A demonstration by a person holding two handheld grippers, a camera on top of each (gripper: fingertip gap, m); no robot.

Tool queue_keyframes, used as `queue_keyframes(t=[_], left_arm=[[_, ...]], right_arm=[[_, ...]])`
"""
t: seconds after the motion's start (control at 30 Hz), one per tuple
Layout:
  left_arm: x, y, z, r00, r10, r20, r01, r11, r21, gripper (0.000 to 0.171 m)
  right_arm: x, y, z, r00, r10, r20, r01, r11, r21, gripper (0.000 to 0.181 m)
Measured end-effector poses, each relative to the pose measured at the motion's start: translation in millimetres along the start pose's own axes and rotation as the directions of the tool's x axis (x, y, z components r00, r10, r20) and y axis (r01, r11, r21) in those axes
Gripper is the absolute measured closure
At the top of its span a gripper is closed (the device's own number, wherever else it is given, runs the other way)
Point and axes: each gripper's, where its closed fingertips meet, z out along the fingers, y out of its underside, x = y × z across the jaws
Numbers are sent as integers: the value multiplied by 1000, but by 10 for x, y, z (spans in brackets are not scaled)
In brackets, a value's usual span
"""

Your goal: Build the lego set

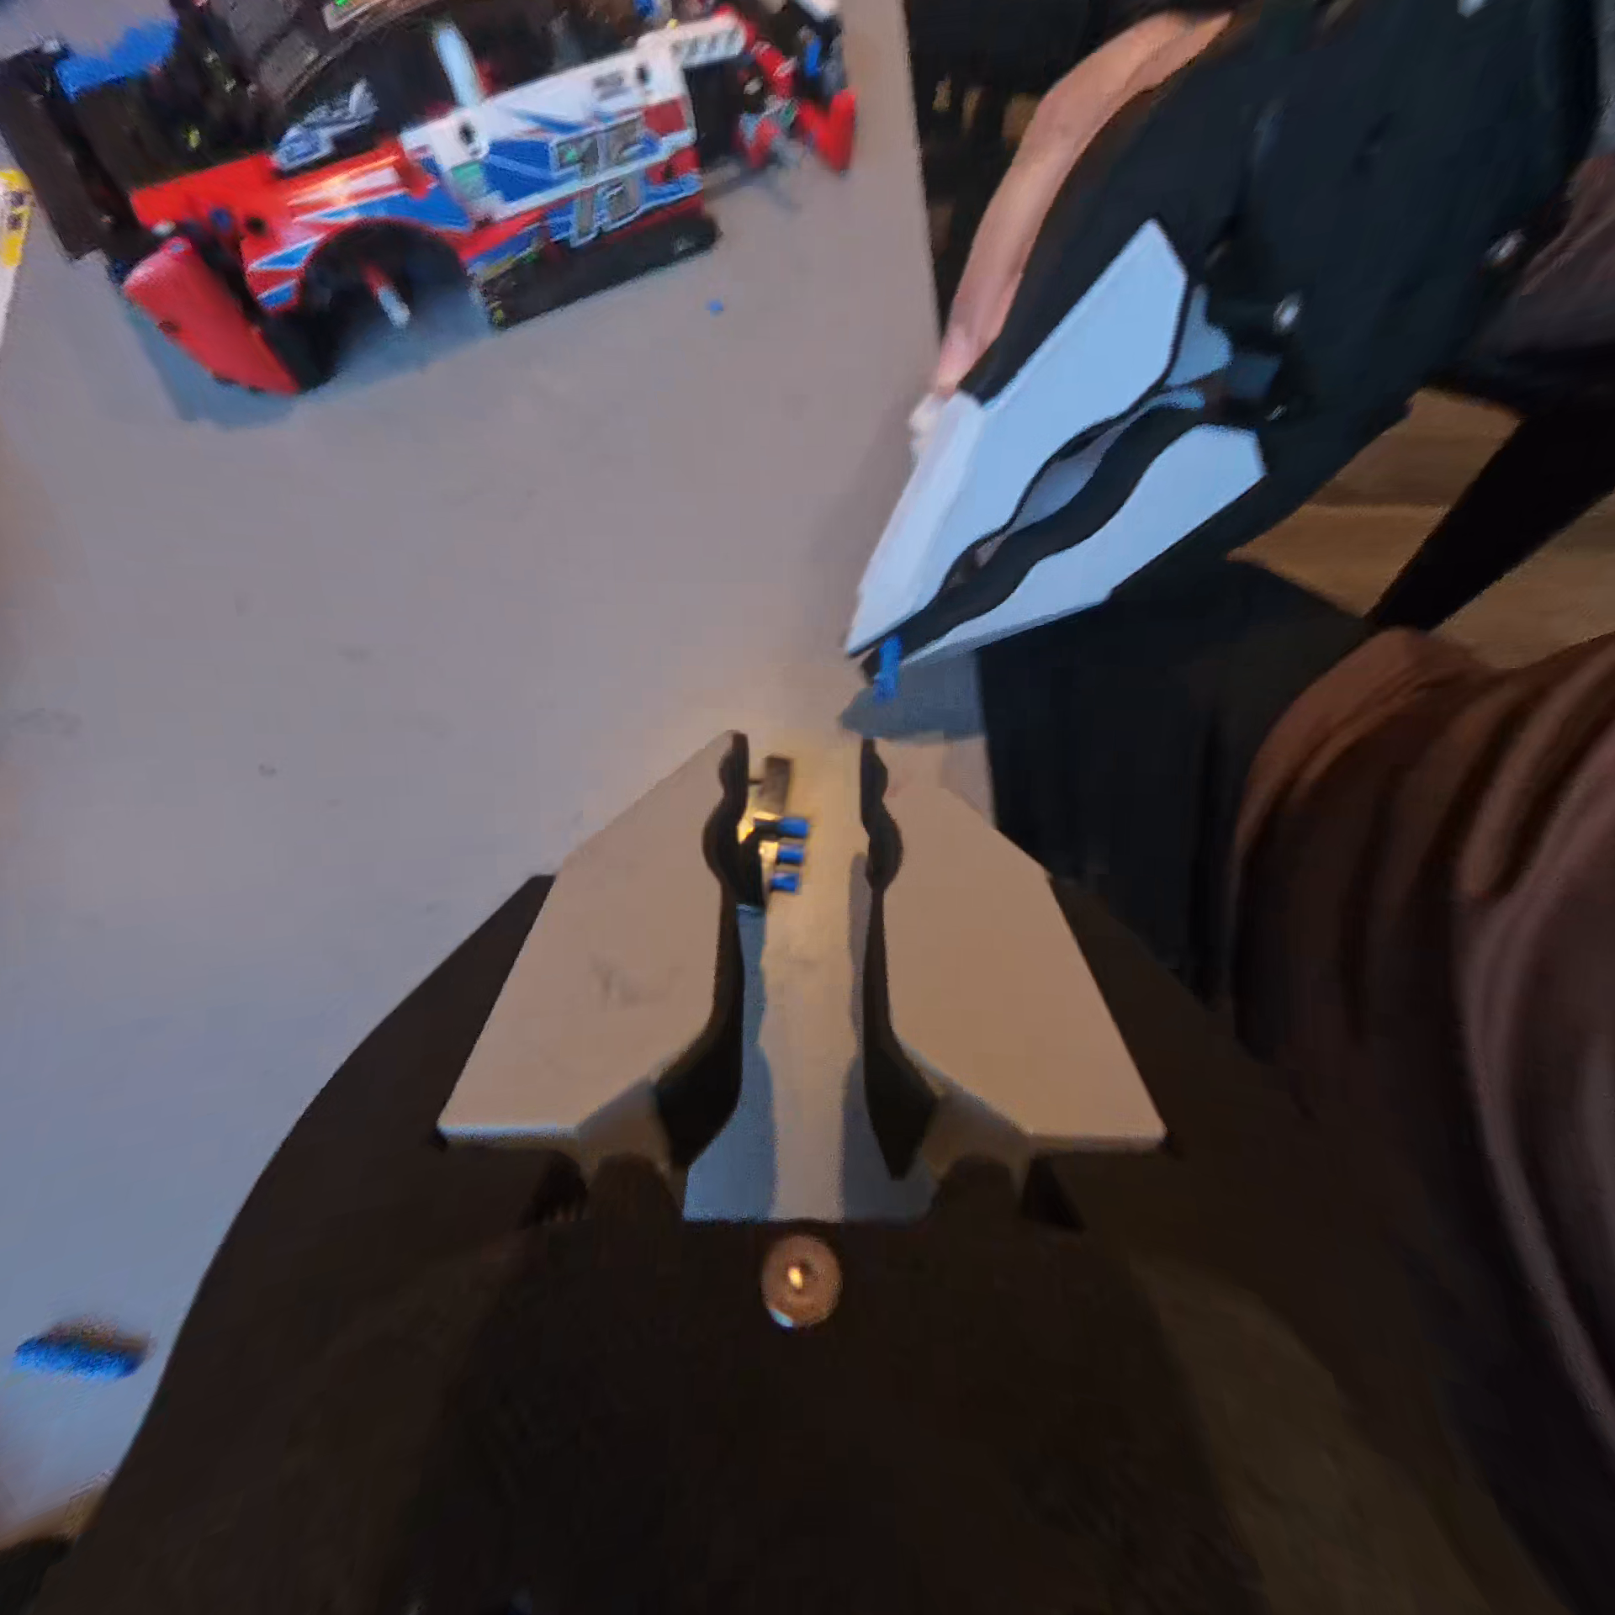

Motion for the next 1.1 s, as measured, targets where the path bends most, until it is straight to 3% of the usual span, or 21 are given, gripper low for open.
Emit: queue_keyframes(t=[0.1, 0.2, 0.3, 0.33, 0.47, 0.6, 0.7, 0.9, 1.0, 1.1], left_arm=[[-115, 106, 20, 999, 21, -24, -22, 998, -50, 147], [-199, 295, 94, 996, 57, -62, -67, 982, -178, 143], [-191, 434, 145, 994, 22, -111, -52, 958, -281, 135], [-169, 468, 159, 993, 13, -119, -49, 953, -301, 131], [-151, 444, 199, 998, 13, -61, -30, 960, -279, 149], [-170, 426, 212, 998, 43, 37, -32, 967, -254, 150], [-197, 423, 196, 987, 68, 147, -37, 978, -203, 150], [-233, 352, 47, 908, 213, 360, -174, 975, -138, 150], [-195, 454, 90, 907, 227, 355, -168, 967, -189, 150], [-156, 440, 102, 912, 215, 349, -165, 972, -168, 150]], right_arm=[[-21, 131, -15, 957, 255, 136, -253, 967, -33, 177], [75, 104, -98, 850, 480, 216, -487, 873, -26, 177], [86, 110, -143, 763, 592, 259, -605, 795, -34, 177], [79, 130, -144, 761, 597, 255, -609, 792, -37, 177], [42, 151, -114, 762, 593, 262, -604, 796, -45, 177], [-37, 77, -55, 657, 676, 334, -701, 711, -57, 177], [17, 291, 57, 607, 753, 254, -741, 652, -161, 177], [48, 352, 195, 665, 716, 214, -676, 698, -236, 175], [37, 334, 197, 679, 697, 230, -655, 717, -239, 169], [85, 376, 176, 718, 667, 198, -622, 743, -246, 161]])
